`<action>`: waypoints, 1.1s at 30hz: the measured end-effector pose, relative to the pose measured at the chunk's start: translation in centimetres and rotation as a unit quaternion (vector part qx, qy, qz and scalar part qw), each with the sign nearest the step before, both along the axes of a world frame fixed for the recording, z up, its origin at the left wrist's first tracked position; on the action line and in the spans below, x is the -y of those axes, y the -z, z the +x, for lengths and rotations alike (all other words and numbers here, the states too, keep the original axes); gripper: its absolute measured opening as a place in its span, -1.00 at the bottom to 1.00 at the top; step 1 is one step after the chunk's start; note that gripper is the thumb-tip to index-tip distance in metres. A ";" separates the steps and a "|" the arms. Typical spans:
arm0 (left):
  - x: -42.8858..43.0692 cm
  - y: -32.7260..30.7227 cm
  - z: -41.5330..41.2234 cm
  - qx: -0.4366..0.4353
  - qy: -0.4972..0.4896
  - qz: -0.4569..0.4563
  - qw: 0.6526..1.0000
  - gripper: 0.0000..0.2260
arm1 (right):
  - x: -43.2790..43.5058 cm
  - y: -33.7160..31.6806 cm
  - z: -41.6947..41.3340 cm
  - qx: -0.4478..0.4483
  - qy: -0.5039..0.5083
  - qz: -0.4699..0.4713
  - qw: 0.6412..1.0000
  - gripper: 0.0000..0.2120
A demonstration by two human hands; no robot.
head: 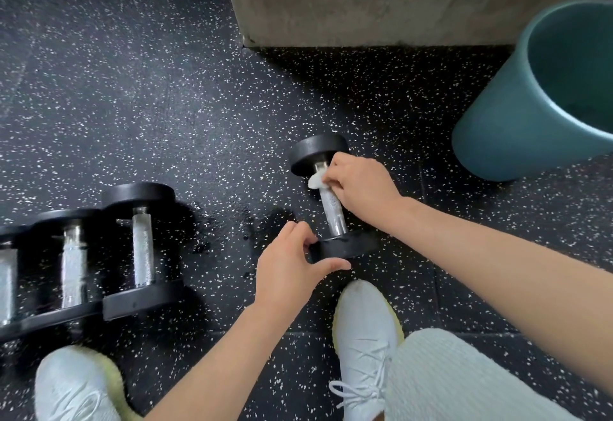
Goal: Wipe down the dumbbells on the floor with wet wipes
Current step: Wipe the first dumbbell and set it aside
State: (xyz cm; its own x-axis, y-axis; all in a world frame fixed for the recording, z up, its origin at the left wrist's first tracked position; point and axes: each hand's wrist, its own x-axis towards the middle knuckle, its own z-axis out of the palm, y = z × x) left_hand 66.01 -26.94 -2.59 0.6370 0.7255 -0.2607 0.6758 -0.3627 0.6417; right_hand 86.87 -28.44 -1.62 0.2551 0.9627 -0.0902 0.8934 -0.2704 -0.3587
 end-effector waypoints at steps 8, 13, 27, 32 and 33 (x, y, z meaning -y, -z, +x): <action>0.2 0.1 1.3 0.006 0.018 0.014 1.000 -0.42 | 3.2 -1.3 0.8 -0.052 -0.096 -0.100 0.989 -0.86; 0.9 0.0 2.6 0.021 0.022 0.011 0.999 -0.40 | 1.2 -1.3 1.7 -0.063 -0.028 -0.058 0.996 -0.90; 1.0 0.5 1.6 0.065 0.031 -0.006 0.997 -0.51 | 1.0 -1.4 2.3 -0.113 -0.037 -0.085 0.989 -0.85; 1.1 0.5 2.3 0.060 0.038 -0.006 0.997 -0.49 | 2.3 -1.2 2.2 -0.083 -0.053 -0.113 0.989 -0.83; 1.2 0.6 2.5 0.061 0.041 -0.001 0.997 -0.49 | 2.8 -1.2 2.2 -0.087 -0.074 -0.140 0.984 -0.83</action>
